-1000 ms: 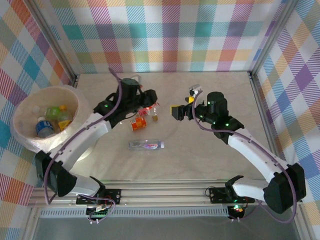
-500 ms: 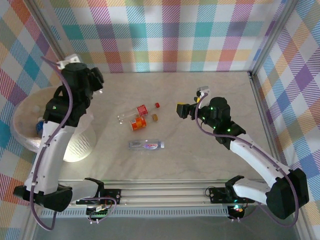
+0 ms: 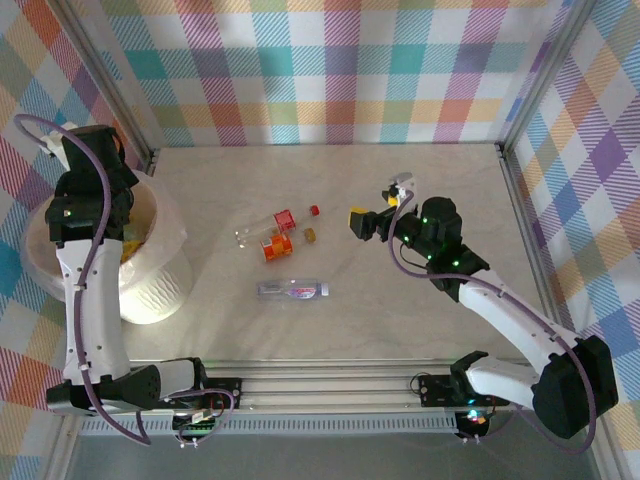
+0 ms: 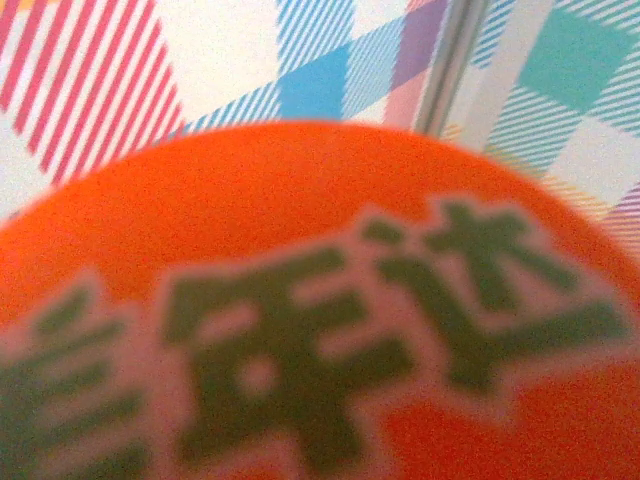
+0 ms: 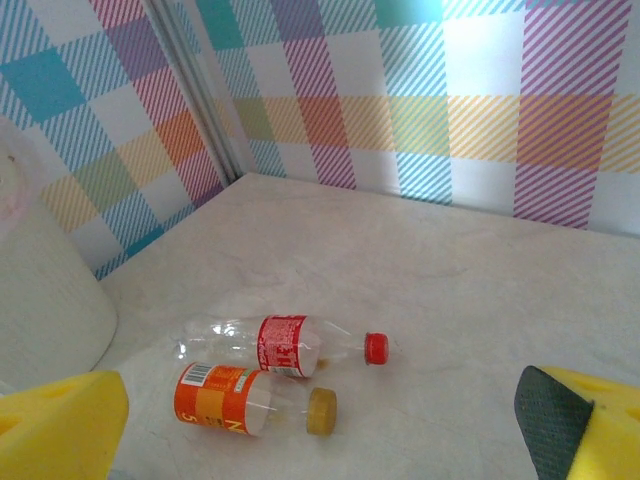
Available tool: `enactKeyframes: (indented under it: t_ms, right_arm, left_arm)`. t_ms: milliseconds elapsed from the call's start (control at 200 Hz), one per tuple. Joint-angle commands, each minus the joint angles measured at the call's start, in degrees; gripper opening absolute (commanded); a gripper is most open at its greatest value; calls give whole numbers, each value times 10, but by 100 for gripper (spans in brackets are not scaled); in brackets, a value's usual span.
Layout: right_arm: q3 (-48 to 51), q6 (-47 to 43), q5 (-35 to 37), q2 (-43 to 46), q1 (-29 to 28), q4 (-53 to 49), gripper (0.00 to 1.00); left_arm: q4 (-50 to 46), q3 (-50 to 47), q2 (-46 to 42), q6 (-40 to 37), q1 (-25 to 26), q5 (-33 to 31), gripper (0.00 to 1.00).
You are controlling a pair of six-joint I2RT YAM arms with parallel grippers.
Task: Put the plastic bottles in the bin
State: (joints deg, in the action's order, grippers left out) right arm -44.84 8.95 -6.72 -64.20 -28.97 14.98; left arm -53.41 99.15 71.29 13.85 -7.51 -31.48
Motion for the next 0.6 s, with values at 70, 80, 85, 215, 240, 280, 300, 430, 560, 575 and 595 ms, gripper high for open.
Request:
enactKeyframes:
  t_ms: [70,80,85,215,240,280,300,430,560,575,595]
  right_arm:
    - [17,-19,-21,23,-3,55,100]
    - [16,-20,-22,23,-3,54,100]
    - [16,-21,-22,24,-3,54,100]
    - [15,-28,-20,28,-3,44,100]
    - [15,-28,-20,28,-3,44,100]
    - [15,-27,-21,28,-3,44,100]
    - [15,-26,-22,28,-3,44,100]
    - [14,-21,-22,24,-3,42,100]
    - [11,-19,-26,19,-3,37,100]
    - [11,-19,-27,18,-3,38,100]
    - [11,-19,-28,18,-3,38,100]
  left_arm:
    - [-90,-7,-9,0,-25,16,52]
    - [-95,-8,-8,0,-25,17,52]
    - [-97,-7,-8,0,-25,17,52]
    - [-141,-21,-3,8,-29,21,54]
    - [-147,-24,-2,10,-28,22,55]
    - [-156,-29,-1,13,-28,22,57]
    - [-159,-31,0,14,-28,22,58]
    - [-171,-33,7,15,-29,36,69]
    - [-174,-19,13,10,-28,72,80]
    - [-175,-17,14,9,-28,75,80]
    - [-175,-13,14,8,-28,82,82]
